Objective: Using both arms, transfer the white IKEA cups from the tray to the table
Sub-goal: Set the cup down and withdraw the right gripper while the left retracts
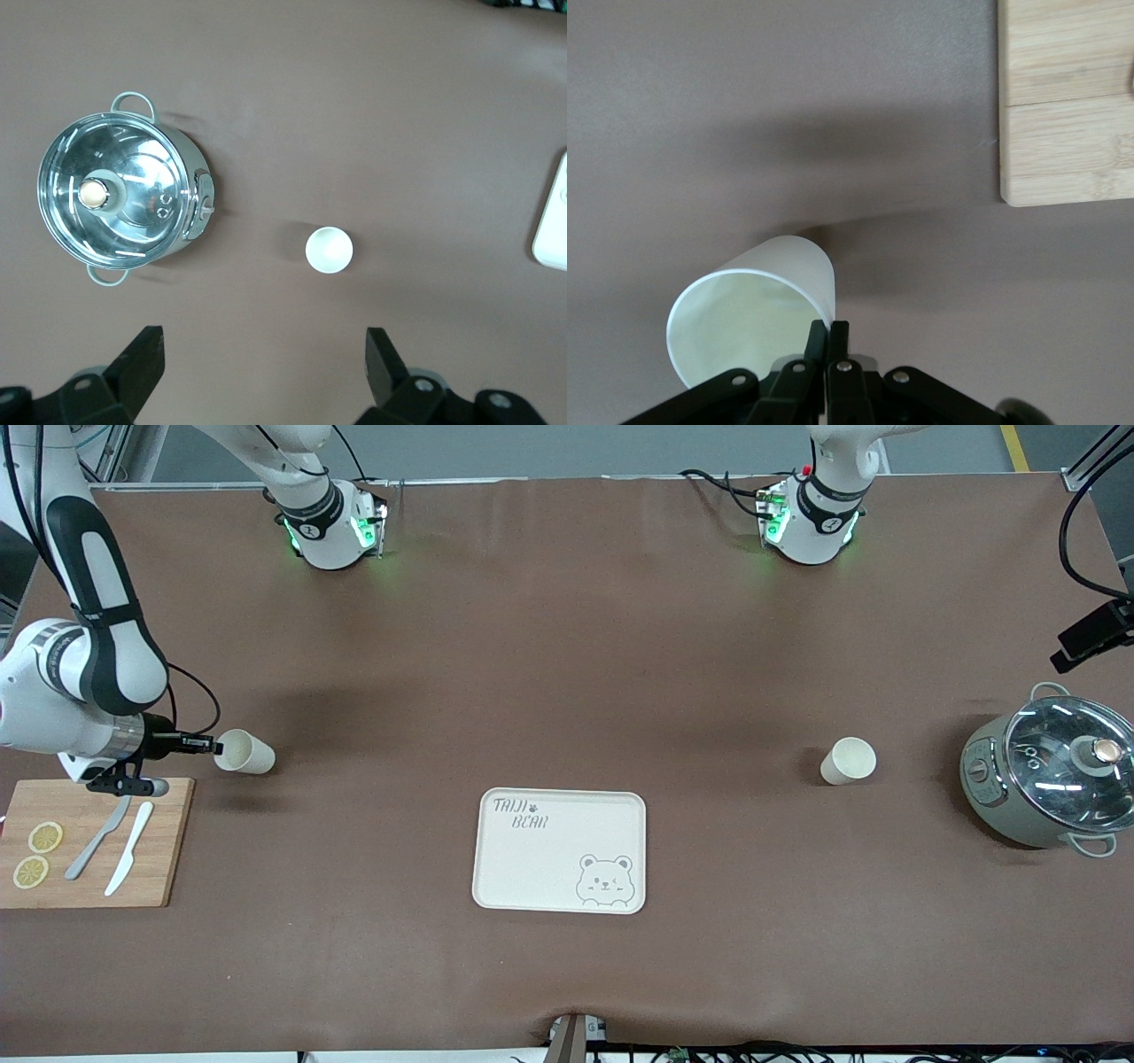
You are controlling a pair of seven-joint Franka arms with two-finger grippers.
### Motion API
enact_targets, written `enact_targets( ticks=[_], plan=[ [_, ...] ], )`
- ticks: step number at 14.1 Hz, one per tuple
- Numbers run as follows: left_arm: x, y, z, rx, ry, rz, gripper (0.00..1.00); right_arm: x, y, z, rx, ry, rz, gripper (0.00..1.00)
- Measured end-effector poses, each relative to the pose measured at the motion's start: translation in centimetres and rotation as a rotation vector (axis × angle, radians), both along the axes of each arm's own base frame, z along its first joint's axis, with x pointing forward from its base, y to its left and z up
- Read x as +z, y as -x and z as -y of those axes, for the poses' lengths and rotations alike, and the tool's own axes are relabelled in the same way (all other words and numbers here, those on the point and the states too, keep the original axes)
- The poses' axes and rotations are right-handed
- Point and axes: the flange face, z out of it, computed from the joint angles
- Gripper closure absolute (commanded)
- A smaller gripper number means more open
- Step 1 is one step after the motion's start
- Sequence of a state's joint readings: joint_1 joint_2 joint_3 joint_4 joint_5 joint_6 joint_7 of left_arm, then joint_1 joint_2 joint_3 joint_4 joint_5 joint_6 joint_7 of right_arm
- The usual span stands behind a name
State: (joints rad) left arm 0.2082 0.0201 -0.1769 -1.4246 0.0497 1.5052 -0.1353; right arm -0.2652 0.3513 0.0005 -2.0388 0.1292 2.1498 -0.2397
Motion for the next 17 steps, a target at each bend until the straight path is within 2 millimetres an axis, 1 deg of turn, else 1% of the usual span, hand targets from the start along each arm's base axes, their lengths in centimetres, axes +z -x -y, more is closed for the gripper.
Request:
enact_targets(
  ticks=[2,3,4,5,6,7,8,9,12,13,14,15,16,17],
  plan=[
    [1.1,1.1,0.7,-0.027,0.028,0.008,0.00,0.0,-0.1,-0.1,0.001,0.000,0.003,1.00],
    [1.5,1.7,1.2,-0.037,0.035,0.013,0.00,0.0,-0.1,0.0,0.001,0.002,0.006,0.98],
    [1.7,2.4,1.9,-0.047,0.035,0.014,0.00,0.0,-0.1,0.0,0.000,0.003,0.009,0.84],
    [1.6,3.0,2.6,-0.059,0.036,0.010,0.00,0.0,-0.1,0.0,0.000,0.003,0.009,0.77],
    [1.5,3.5,3.2,-0.072,0.037,0.006,0.00,0.0,-0.1,0.0,0.000,0.003,0.008,0.62],
    [1.4,3.8,3.6,-0.082,0.039,0.003,0.00,0.0,-0.1,0.0,0.000,0.003,0.008,0.36],
    [1.2,4.0,4.0,-0.091,0.040,-0.001,0.00,0.0,-0.1,0.0,0.000,0.003,0.008,0.31],
    [1.1,4.1,4.5,-0.100,0.040,-0.004,0.00,0.0,0.0,0.0,0.000,0.002,0.007,0.00],
    [1.0,4.1,5.4,-0.116,0.040,-0.004,0.00,0.2,-0.2,0.0,0.000,0.004,0.012,0.00],
    [1.0,4.1,5.4,-0.117,0.040,-0.004,0.00,0.7,-0.6,0.1,0.001,0.005,0.021,0.00],
    [1.0,4.1,5.4,-0.117,0.040,-0.004,0.00,1.8,-1.5,0.2,0.005,0.008,0.039,0.00],
    [1.0,4.1,5.4,-0.117,0.040,-0.004,0.00,3.7,-2.9,0.1,0.013,0.015,0.077,0.00],
    [1.0,4.1,5.4,-0.117,0.040,-0.003,0.00,6.3,-4.7,-0.3,0.032,0.021,0.124,0.00],
    [1.0,4.1,5.4,-0.117,0.040,-0.003,0.00,9.4,-6.5,-1.7,0.064,0.021,0.155,0.00]
  ],
)
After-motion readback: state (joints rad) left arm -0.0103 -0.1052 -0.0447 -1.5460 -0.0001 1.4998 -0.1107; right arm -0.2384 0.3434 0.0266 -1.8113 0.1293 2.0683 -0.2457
